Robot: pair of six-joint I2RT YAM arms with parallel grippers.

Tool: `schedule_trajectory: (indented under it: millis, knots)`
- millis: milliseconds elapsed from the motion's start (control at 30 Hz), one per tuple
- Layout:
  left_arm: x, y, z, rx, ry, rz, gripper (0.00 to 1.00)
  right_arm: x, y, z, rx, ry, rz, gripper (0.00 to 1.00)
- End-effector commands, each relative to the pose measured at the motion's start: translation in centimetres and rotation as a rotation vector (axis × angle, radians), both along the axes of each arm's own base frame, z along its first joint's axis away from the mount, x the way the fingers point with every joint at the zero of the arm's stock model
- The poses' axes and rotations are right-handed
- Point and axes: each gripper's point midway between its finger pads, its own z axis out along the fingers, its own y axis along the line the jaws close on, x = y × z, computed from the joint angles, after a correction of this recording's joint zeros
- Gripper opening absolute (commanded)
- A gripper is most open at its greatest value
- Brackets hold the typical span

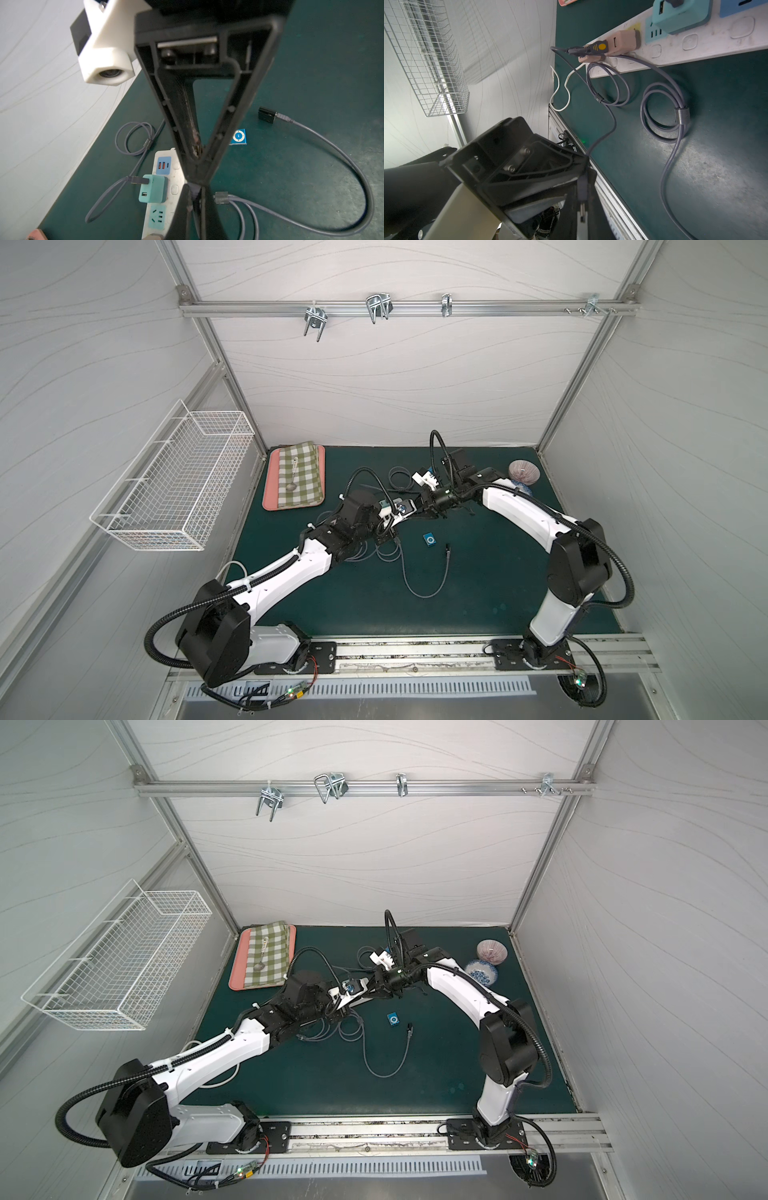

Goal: Charge mp3
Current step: Adjust the charging cable.

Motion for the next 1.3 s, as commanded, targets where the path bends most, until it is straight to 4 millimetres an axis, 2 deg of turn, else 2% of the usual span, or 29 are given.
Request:
schedule_trajectory:
  millis: [0,67,133,367,567,667,767,933,1033,1200,1267]
  knots:
    - [0.4,-0.1,3.4,-0.113,-0.096,-0.004,0.28,0.2,0.1,1.1,0.05,-0.04,0.014,0.09]
    - [0.4,0.2,3.9,-0.194,-0.08,-0.009,0.35,0.4,-0.2,1.5,0.075,-0.046,0.013,0.09]
    - [0.4,0.7,4.4,-0.266,-0.065,-0.012,0.36,0.4,-0.4,2.0,0.098,-0.058,0.019,0.08]
    - [0.3,1.0,6.0,-0.458,-0.057,-0.086,0.3,0.1,-0.8,4.1,0.18,-0.107,0.068,0.08]
    - [0.0,0.0,6.8,-0.559,-0.07,-0.166,0.29,0.0,-0.9,5.5,0.238,-0.106,0.089,0.08]
    - [0.0,-0.3,6.8,-0.594,-0.066,-0.187,0.26,0.0,-1.0,6.4,0.261,-0.105,0.1,0.08]
    - [0.2,-0.5,6.8,-0.612,-0.075,-0.196,0.17,-0.3,-0.9,7.1,0.282,-0.103,0.113,0.08]
    - [0.4,-0.4,6.7,-0.622,-0.088,-0.189,0.16,-0.5,-1.0,7.9,0.313,-0.091,0.12,0.08]
    - [0.3,-0.3,6.9,-0.639,-0.104,-0.187,0.1,-0.5,-1.1,8.1,0.316,-0.086,0.117,0.08]
    - [0.3,-0.3,7.0,-0.645,-0.112,-0.188,0.09,-0.6,-1.1,8.3,0.317,-0.076,0.117,0.09]
    - [0.1,-0.3,7.1,-0.646,-0.113,-0.197,0.05,-0.6,-1.1,8.2,0.316,-0.067,0.116,0.09]
